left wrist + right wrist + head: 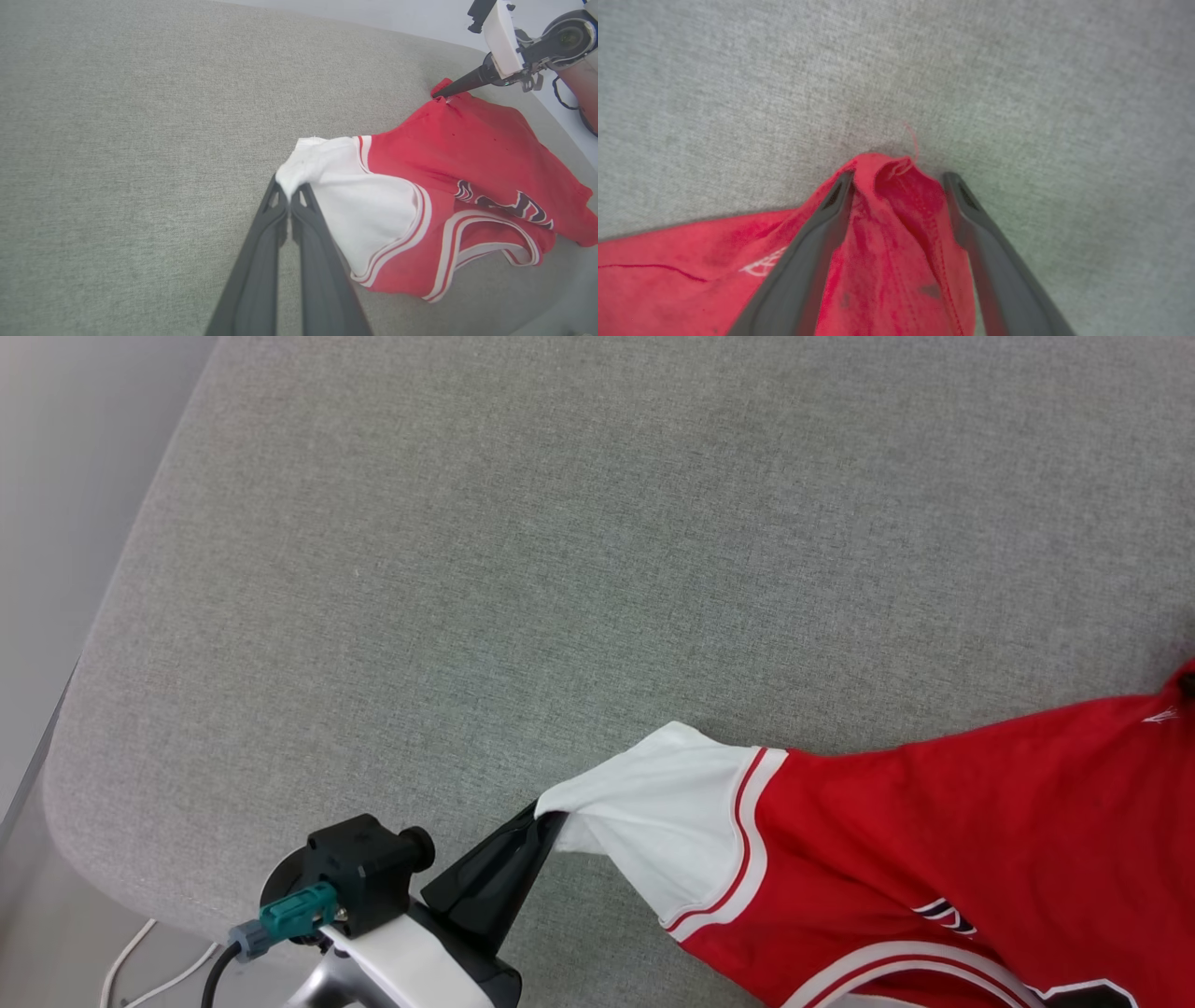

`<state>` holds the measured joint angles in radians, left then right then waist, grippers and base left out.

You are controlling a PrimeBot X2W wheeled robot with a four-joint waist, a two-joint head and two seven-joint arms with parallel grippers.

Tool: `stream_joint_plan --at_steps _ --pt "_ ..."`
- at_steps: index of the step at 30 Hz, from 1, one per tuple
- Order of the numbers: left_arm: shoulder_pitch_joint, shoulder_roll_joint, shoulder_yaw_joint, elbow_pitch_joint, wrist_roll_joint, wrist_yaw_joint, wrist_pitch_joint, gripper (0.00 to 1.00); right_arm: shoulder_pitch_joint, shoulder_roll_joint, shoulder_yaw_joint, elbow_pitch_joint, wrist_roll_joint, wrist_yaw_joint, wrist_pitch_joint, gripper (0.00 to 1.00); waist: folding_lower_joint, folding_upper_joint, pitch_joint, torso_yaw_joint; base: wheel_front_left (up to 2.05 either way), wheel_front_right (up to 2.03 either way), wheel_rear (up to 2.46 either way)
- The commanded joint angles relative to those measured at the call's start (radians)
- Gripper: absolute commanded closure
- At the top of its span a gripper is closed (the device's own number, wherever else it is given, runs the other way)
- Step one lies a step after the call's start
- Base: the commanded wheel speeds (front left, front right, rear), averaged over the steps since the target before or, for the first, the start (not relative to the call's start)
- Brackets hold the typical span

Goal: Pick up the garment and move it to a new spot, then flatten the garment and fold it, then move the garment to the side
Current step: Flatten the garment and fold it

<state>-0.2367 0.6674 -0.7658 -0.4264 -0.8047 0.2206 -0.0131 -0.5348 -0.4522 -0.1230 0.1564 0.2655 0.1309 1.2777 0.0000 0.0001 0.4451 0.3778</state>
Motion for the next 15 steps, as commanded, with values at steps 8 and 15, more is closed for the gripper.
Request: stream_joint_plan --at_steps 8,15 --pt "-0.011 0.003 0.004 0.013 -0.001 0.0 -0.005 1.0 0.021 0.04 0.007 0.059 0.032 0.0 -0.057 1.0 0.0 -0.0001 -0.025 -0.02 0.0 0.0 0.0" --pt "0.008 0.027 0.023 0.01 -0.02 0.011 -0.007 1.0 -0.054 0.039 -0.004 0.047 0.089 0.0 -0.197 1.0 0.0 -0.0001 -0.12 -0.075 0.0 0.0 0.0"
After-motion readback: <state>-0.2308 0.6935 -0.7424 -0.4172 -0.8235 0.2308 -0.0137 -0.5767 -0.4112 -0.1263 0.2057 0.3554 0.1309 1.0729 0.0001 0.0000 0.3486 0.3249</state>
